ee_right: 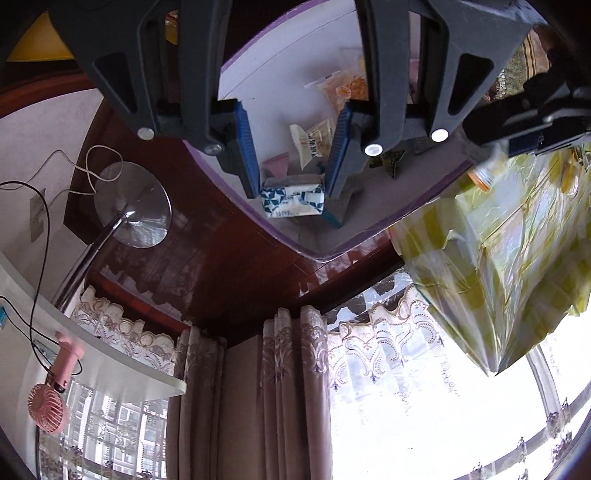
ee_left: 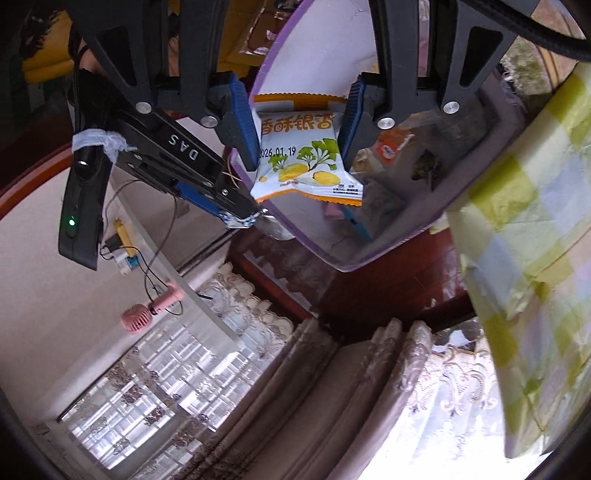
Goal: Organize snacks
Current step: 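Carry both held snacks over the white box and open both grippers, then return both grippers from the box to the remaining snacks on the table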
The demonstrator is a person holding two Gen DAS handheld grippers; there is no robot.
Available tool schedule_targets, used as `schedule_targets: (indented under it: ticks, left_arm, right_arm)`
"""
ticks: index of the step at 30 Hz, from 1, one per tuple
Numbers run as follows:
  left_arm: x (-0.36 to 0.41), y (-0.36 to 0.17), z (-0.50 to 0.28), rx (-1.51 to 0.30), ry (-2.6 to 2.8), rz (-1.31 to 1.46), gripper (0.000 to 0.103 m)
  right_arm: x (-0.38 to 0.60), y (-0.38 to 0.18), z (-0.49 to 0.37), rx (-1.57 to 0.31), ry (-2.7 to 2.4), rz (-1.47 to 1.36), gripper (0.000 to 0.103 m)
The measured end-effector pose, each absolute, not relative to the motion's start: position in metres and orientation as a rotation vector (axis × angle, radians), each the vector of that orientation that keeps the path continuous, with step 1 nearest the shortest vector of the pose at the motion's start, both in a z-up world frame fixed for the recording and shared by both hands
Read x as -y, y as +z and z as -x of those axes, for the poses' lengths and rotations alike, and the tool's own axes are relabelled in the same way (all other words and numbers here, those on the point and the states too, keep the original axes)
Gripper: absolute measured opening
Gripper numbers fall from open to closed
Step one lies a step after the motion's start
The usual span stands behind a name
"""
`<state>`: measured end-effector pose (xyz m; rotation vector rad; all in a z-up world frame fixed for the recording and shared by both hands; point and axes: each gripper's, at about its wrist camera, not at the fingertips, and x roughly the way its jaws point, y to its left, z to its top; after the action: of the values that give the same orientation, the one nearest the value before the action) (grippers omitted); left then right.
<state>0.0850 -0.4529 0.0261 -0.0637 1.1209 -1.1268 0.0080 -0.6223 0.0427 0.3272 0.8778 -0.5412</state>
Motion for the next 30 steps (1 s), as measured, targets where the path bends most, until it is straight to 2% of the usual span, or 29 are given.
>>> schedule_targets:
  ticks: [2, 9, 11, 22, 26, 30]
  left_arm:
    - [0.452, 0.028, -0.083, -1.105, -1.130, 0.065, 0.060]
    - [0.431, 0.030, -0.096, -1.079, -1.067, 0.078, 0.060]
    - [0.423, 0.030, -0.101, -1.068, -1.041, 0.089, 0.060]
    - [0.358, 0.037, -0.135, -0.958, -0.846, 0.116, 0.060]
    - [0.328, 0.040, -0.148, -0.910, -0.756, 0.116, 0.060]
    - [0.291, 0.042, -0.166, -0.886, -0.673, 0.156, 0.060]
  right_arm:
    - [0.625, 0.045, -0.007, -0.866, -0.544, -0.332, 0.046]
    - [0.615, 0.047, -0.015, -0.861, -0.510, -0.336, 0.055]
    - [0.608, 0.048, -0.018, -0.859, -0.488, -0.327, 0.061]
    - [0.553, 0.058, -0.050, -0.872, -0.361, -0.267, 0.063]
    - [0.526, 0.063, -0.063, -0.874, -0.302, -0.240, 0.070]
    - [0.498, 0.068, -0.077, -0.873, -0.245, -0.207, 0.070]
